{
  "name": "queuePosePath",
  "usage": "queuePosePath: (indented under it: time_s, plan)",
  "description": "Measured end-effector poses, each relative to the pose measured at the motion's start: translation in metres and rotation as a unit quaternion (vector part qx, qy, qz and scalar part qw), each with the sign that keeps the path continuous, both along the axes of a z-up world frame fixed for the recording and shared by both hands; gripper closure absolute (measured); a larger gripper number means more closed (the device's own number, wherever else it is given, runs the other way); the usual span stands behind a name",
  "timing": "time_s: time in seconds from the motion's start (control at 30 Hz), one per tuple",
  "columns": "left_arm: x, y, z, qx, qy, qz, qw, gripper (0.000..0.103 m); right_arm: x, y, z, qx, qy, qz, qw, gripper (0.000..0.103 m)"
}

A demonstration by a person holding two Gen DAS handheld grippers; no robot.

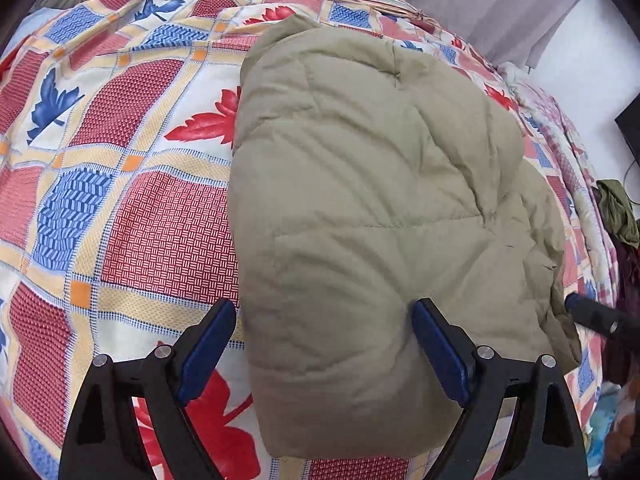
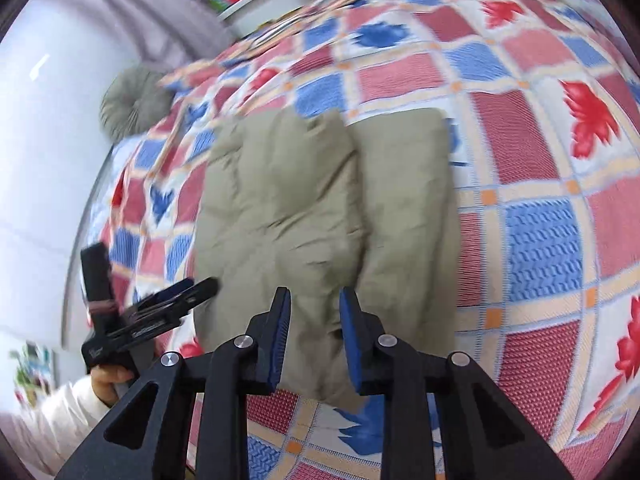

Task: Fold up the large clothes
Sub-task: 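Lower the bundle onto the quilt and open both grippers, pulling back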

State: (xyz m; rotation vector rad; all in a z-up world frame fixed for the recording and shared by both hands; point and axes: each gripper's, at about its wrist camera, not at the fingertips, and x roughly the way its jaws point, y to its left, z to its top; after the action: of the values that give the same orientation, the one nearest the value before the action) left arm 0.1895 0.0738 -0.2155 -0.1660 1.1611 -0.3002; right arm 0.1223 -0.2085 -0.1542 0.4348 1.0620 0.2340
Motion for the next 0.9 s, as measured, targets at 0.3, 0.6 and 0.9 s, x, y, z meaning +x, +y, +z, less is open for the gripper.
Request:
queuePosePath:
  time_s: [0.3, 0.6, 0.9]
  plan:
    - [-0.001, -0.002, -0.007, 0.014, 0.008, -0.007, 0.9998, 0.011, -0.021, 0.012, -0.030, -0.065, 0.059, -0.031, 0.996, 0.075]
    - [-0.005, -0.003, -0.007, 0.017, 0.023, 0.006, 0.9996, 0.010, -0.016, 0.008, -0.072, -0.057, 0.092, -0.061, 0.992, 0.076]
    - [-0.019, -0.006, 0.013, 0.050, 0.026, 0.006, 0.9984, 0.011, -0.023, 0.003, -0.063, -0.042, 0.097, -0.057, 0.993, 0.075]
